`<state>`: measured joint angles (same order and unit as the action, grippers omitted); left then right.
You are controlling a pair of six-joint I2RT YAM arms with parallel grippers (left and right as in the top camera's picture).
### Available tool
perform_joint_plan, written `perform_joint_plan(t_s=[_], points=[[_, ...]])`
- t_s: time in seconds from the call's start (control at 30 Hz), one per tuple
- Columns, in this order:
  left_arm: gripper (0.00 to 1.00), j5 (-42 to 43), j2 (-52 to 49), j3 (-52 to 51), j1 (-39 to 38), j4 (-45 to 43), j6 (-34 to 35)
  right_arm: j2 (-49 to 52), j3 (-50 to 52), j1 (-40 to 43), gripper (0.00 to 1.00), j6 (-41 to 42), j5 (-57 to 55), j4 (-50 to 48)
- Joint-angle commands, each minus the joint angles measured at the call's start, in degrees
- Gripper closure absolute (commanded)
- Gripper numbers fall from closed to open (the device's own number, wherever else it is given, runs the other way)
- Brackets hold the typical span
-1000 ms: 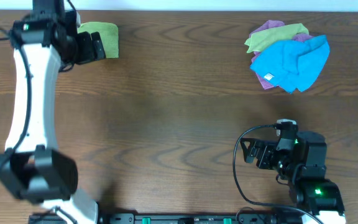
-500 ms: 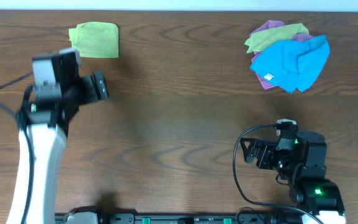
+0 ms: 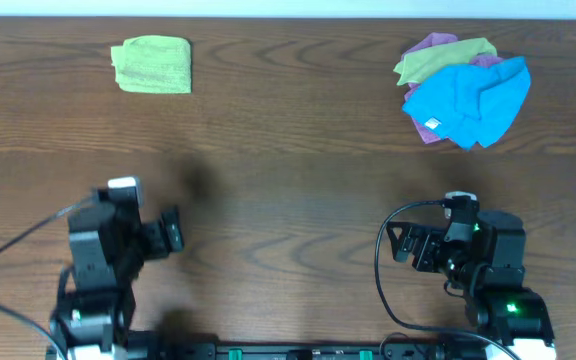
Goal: Fold the cloth
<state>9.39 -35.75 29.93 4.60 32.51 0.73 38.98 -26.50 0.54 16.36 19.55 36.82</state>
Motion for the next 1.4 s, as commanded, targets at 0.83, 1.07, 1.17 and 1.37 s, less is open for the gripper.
perform_joint_plan(t_s=[0.83, 1.07, 1.17, 1.37], points=[[0.05, -5.2, 28.0, -13.0, -2.4, 16.8, -15.4, -0.1, 0.0, 0.4, 0.01, 0.8, 0.4, 0.1], [0.05, -8.8, 31.2, -14.2, -2.4, 18.3, -11.8, -0.1, 0.0, 0.4, 0.01, 0.8, 0.4, 0.1], [0.04, -8.8, 32.9, -16.5, -2.4, 18.3, -8.8, -0.1, 0.0, 0.4, 0.01, 0.8, 0.4, 0.1], [0.04, -11.1, 34.9, -18.3, -2.4, 17.4, -4.2, -0.1, 0.0, 0.4, 0.01, 0.8, 0.4, 0.1]])
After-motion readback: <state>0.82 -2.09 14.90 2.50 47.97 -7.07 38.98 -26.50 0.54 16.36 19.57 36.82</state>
